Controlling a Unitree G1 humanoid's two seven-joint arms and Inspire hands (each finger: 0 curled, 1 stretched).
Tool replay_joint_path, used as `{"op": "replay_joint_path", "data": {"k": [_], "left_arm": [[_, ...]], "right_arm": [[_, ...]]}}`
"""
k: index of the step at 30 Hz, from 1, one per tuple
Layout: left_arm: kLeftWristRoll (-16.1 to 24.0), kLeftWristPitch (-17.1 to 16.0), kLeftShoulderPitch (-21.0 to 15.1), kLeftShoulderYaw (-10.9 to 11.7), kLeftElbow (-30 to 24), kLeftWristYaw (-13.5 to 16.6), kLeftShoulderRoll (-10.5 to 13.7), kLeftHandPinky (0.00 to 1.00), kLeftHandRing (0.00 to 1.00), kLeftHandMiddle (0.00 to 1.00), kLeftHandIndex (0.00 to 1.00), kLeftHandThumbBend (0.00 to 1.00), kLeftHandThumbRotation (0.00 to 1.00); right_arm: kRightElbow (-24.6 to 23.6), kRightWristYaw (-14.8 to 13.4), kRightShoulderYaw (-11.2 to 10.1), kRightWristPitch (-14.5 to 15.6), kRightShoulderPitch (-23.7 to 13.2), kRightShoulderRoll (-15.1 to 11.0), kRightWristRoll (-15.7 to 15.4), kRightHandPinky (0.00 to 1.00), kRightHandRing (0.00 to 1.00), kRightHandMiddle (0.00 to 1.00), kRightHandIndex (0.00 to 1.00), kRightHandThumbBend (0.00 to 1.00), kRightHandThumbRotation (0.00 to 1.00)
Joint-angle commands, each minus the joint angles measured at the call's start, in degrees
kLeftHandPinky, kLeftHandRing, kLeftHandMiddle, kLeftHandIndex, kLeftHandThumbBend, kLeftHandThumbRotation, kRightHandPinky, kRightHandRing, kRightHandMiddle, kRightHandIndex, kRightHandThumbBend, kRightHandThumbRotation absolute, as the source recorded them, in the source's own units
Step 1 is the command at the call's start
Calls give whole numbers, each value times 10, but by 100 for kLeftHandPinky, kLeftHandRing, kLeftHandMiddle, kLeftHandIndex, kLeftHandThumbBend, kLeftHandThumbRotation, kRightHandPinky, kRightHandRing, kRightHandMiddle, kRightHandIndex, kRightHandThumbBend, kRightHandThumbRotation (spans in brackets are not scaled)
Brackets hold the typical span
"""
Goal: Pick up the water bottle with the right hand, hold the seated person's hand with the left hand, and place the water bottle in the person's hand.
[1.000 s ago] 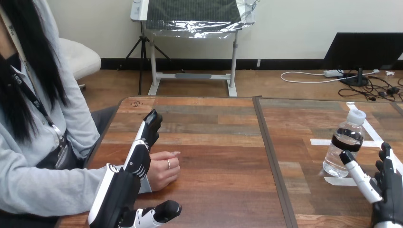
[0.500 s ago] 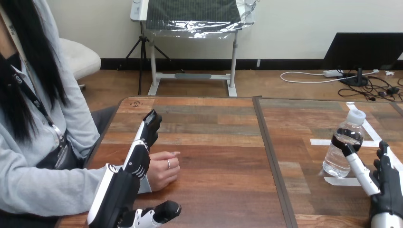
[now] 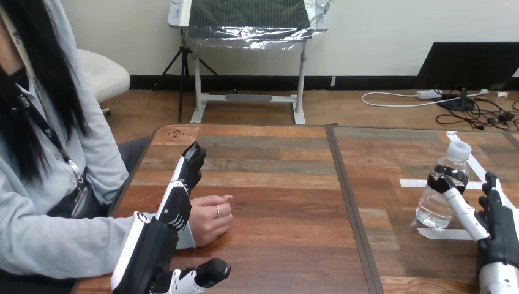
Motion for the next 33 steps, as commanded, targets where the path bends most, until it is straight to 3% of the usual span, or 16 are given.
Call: {"op": "replay_joint_path", "data": {"k": [1,26,33], "left_arm": [[-3,-7,-12,7,-22,2,7,100,100,100,100,100,72],[-4,-4,-11,7,-28,2,9,100,100,100,100,100,70],[-1,-7,-14,8,-26,2,10,100,100,100,100,100,71]], "right_arm": [[0,-4,5,1,-57,-18,-5,100,100,100,100,100,60],[4,-16,13,26,-99,-29,-21,99,97,99,100,100,62],[5,-13,16,38,-109,-32,-26,94,95,98,100,100,62]]}}
